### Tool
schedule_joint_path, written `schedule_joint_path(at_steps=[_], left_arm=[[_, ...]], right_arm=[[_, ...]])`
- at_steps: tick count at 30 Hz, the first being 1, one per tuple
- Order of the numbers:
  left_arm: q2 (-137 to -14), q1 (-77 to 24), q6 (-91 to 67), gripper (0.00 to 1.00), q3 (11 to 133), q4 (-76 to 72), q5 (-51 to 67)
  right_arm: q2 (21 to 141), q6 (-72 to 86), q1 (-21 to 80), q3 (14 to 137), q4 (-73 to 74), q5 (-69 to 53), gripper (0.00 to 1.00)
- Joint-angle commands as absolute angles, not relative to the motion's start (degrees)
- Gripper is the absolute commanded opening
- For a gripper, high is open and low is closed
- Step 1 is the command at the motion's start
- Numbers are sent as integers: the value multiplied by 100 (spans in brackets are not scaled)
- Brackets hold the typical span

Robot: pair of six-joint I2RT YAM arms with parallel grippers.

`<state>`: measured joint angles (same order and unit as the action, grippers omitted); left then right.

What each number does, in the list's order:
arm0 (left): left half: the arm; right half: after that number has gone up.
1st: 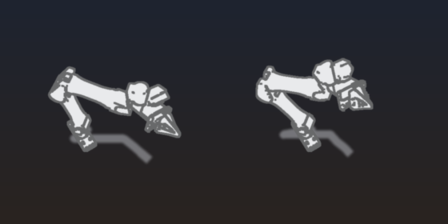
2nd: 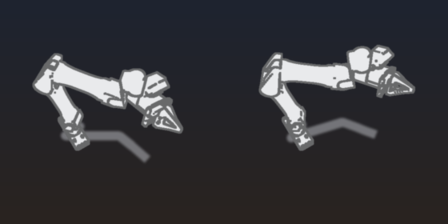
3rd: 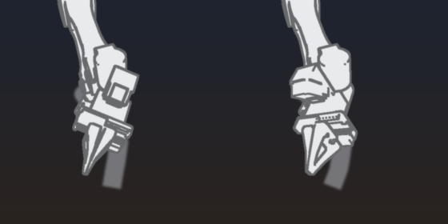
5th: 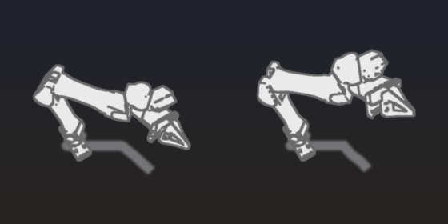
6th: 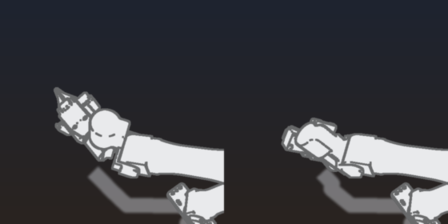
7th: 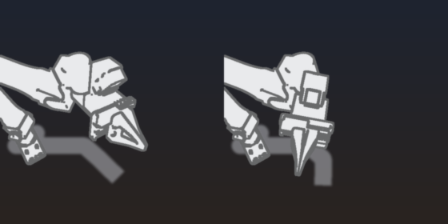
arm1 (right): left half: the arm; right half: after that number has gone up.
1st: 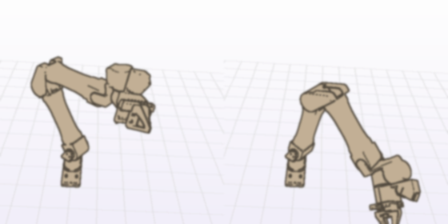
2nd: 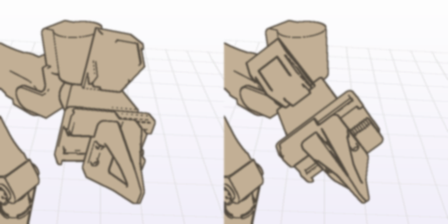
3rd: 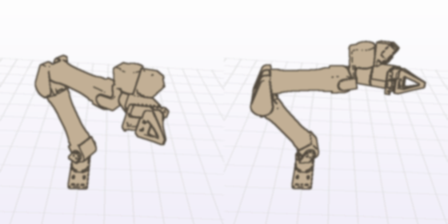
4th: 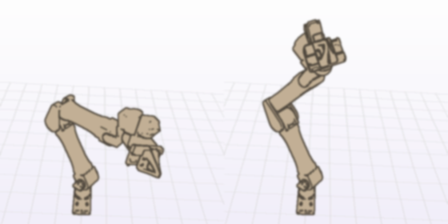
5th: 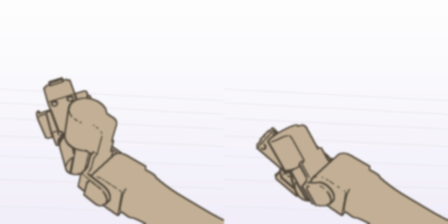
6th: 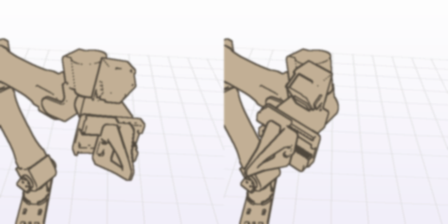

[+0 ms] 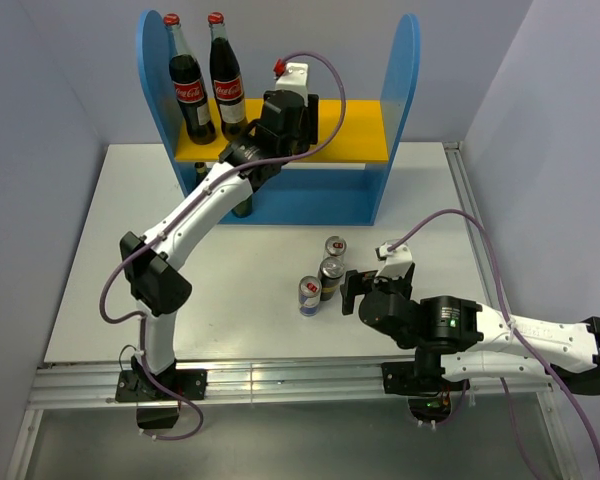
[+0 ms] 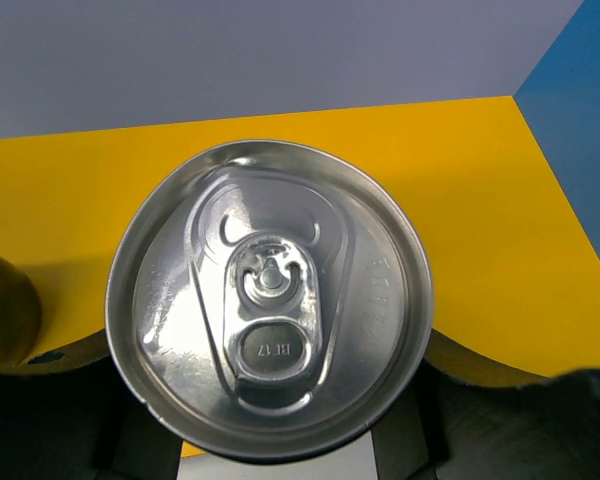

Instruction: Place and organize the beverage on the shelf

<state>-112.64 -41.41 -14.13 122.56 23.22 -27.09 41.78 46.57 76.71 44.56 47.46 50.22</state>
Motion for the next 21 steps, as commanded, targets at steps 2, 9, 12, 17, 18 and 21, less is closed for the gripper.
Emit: schedule_joint_path(at_steps=[2, 9, 12, 17, 18, 21], left_arm=[[-11329, -4096, -1239, 0, 12823, 2066, -2593], [-11627, -3964, -1195, 1, 12955, 1987, -2531], [-11698, -3920, -1187, 4, 12911, 1855, -2540], [-11760, -3885, -1169, 30, 12885, 1775, -2496], [-11751, -3885, -1169, 42, 12893, 1784, -2505], [-11655, -3885, -1213, 91, 12806, 1776, -2487]], right_arm=[[4148, 4816, 7752, 4465, 4825, 5309, 99], [4148, 4799, 7770, 4456, 4816, 5300, 99], [4140, 4808, 7770, 4456, 4808, 5309, 100], [4148, 4799, 7778, 4456, 4808, 5300, 100], [4148, 4808, 7778, 4456, 4808, 5300, 100], [4157, 4808, 7787, 4456, 4816, 5300, 100]])
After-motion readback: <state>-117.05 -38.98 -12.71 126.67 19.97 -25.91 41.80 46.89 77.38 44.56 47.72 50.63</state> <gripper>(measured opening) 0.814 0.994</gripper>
